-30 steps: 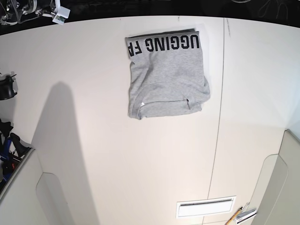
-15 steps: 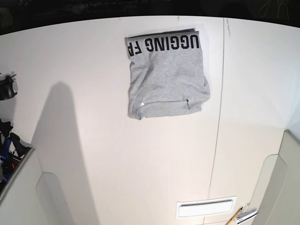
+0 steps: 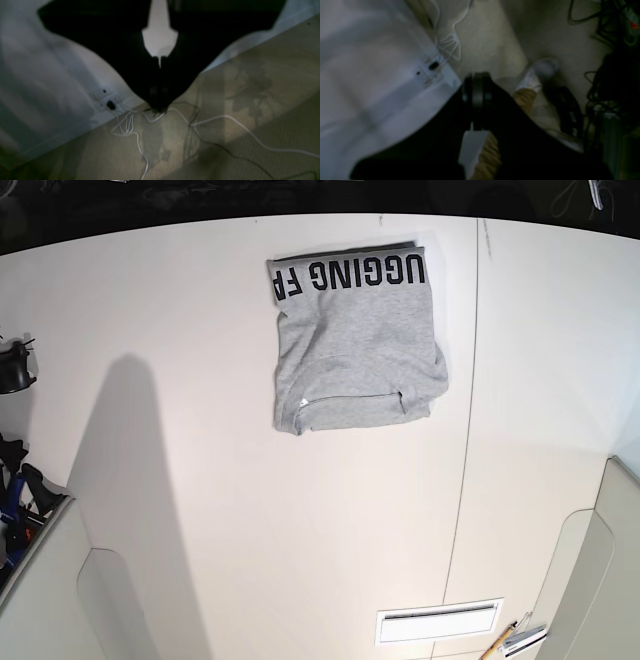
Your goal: Fold the T-shirt properly
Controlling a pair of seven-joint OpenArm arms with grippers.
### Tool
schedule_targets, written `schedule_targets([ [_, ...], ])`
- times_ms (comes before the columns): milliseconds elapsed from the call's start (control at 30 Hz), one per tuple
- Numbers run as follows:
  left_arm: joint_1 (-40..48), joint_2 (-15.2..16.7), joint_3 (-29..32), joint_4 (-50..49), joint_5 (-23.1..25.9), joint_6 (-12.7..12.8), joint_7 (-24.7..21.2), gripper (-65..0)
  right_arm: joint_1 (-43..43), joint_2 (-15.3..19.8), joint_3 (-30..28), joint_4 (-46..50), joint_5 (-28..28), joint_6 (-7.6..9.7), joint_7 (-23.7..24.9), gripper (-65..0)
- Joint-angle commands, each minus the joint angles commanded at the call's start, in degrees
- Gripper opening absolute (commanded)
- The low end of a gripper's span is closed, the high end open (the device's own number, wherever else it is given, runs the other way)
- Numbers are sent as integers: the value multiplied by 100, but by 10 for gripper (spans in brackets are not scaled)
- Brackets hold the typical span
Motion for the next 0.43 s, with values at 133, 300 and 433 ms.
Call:
schedule_targets([
  [133, -459, 247, 0, -492, 0, 511, -616, -650, 457, -254, 0, -671, 0, -24, 450, -650],
  [300, -918, 328, 0, -730, 4, 1584, -1108, -650, 807, -647, 0, -1440, -2, -24, 837, -650],
  [433, -964, 321, 0, -730, 0, 1839, -1084, -650, 826, -715, 0, -1423, 111, -22, 874, -650],
])
